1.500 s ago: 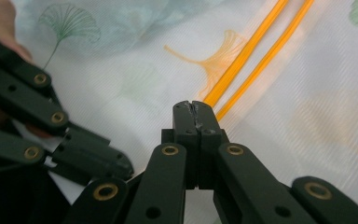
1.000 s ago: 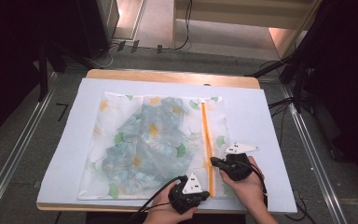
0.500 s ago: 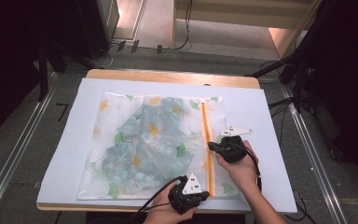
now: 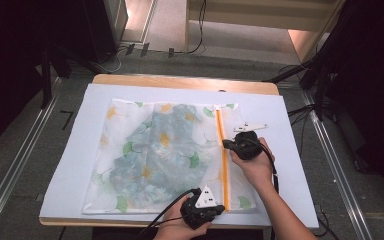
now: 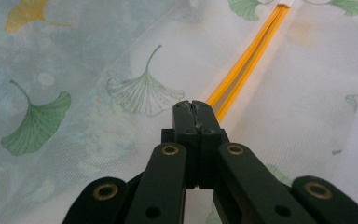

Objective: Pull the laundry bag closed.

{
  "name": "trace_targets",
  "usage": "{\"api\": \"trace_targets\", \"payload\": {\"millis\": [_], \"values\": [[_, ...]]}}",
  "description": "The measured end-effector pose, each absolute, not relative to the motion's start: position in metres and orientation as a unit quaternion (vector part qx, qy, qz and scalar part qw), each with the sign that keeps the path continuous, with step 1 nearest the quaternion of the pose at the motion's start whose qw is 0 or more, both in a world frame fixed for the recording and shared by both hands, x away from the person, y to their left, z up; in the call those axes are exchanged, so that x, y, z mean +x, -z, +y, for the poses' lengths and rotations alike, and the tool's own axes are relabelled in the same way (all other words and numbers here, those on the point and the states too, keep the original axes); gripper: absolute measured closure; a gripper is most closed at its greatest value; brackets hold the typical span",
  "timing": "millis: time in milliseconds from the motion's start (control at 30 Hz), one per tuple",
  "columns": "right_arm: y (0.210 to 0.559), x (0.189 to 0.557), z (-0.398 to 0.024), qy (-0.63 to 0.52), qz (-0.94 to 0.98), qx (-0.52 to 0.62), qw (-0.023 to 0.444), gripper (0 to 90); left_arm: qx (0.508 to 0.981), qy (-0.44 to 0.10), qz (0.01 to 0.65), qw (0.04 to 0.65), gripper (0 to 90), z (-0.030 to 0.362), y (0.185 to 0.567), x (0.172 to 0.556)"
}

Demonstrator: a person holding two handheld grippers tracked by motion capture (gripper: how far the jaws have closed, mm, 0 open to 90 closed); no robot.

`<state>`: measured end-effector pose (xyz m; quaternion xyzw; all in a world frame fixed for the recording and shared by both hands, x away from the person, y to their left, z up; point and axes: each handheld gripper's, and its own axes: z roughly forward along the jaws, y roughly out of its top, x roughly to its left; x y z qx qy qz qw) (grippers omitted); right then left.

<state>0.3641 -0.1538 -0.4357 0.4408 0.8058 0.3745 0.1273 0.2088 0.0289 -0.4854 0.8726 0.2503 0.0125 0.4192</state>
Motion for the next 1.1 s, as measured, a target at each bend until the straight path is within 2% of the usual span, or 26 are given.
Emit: {"api": "trace_targets", "payload": {"millis": [400, 1100], "values": [[0.433, 0.394, -0.15, -0.375, 0.796, 0.455, 0.135, 90.0, 0.872, -0.012, 0.252, 0.42, 90.0, 0.029, 0.486, 0.209], [0.425, 0.488, -0.142, -0.369, 0.769, 0.503, 0.14, 90.0, 0.868, 0.003, 0.259, 0.424, 90.0, 0.03, 0.486, 0.211]]}}
